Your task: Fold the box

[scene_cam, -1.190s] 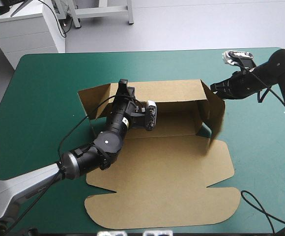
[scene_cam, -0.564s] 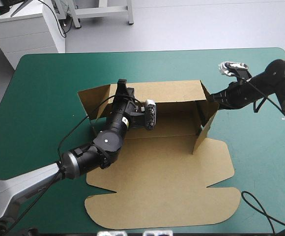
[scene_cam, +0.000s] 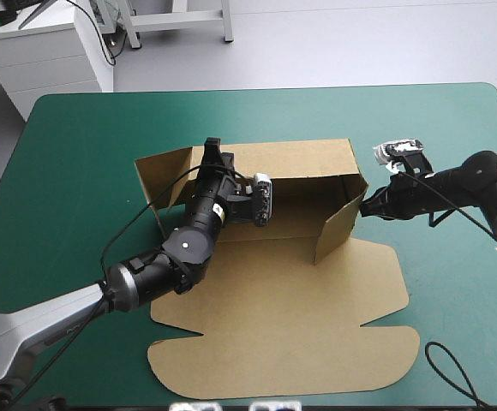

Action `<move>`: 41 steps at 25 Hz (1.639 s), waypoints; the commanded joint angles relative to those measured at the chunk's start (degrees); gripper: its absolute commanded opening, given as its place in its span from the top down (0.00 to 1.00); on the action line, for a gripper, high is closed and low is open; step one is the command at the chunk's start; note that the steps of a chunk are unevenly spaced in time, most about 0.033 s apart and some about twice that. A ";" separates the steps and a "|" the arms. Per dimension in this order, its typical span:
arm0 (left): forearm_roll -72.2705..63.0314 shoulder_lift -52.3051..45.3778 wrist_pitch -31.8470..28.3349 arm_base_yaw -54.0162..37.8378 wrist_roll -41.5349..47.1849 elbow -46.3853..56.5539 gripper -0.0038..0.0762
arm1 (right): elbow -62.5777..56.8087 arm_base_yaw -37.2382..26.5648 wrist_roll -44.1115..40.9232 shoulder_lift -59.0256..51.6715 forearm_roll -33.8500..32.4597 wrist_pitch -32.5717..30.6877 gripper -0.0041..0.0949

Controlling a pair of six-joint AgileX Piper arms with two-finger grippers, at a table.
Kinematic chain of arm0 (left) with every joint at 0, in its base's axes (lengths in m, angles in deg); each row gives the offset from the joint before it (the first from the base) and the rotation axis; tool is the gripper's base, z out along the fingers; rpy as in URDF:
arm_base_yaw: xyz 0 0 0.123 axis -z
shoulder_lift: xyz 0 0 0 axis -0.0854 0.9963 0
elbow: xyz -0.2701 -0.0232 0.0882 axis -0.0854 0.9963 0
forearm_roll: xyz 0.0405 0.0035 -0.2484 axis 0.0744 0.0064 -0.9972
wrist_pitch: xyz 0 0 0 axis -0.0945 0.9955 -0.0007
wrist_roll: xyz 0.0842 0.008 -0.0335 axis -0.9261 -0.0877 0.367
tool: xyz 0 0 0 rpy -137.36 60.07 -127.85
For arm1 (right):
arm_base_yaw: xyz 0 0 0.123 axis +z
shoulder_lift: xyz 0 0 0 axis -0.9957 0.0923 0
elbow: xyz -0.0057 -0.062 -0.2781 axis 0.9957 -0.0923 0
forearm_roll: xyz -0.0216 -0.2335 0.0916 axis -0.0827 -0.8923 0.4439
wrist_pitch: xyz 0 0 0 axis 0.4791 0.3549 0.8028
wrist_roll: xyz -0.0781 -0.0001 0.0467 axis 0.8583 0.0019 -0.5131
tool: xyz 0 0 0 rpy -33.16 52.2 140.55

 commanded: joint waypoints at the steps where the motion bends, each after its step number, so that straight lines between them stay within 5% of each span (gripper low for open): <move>1: 2.19 -2.15 2.09 0.22 0.54 -1.68 0.93 | 1.78 -0.30 3.12 -2.37 2.69 -2.31 0.95; 7: 1.89 -2.05 1.98 0.22 0.54 -1.39 0.93 | 5.91 -0.30 6.34 -2.37 2.57 -9.63 0.69; 11: 1.89 -2.05 1.89 0.22 0.54 -1.39 0.93 | 7.07 -0.30 7.20 -2.37 0.05 -7.88 0.37; 15: 1.89 -2.05 1.73 0.22 0.54 -1.39 0.93 | 6.96 -0.30 7.32 -1.72 -1.83 -6.50 0.19; 22: 1.89 -2.05 1.43 0.22 0.54 -1.39 0.93 | 4.77 -0.19 8.83 -0.98 3.75 -3.67 0.19; 31: 1.89 -2.05 1.43 0.22 0.54 -1.39 0.93 | -8.02 7.82 13.00 -2.91 11.55 17.77 0.19; 36: 1.89 -2.05 1.65 0.22 0.66 -1.39 0.93 | -8.03 8.91 10.40 -2.91 13.10 23.46 0.19; 41: 1.89 -2.05 1.46 0.22 0.72 -1.39 0.93 | -8.03 8.91 9.52 -2.91 15.20 26.03 0.37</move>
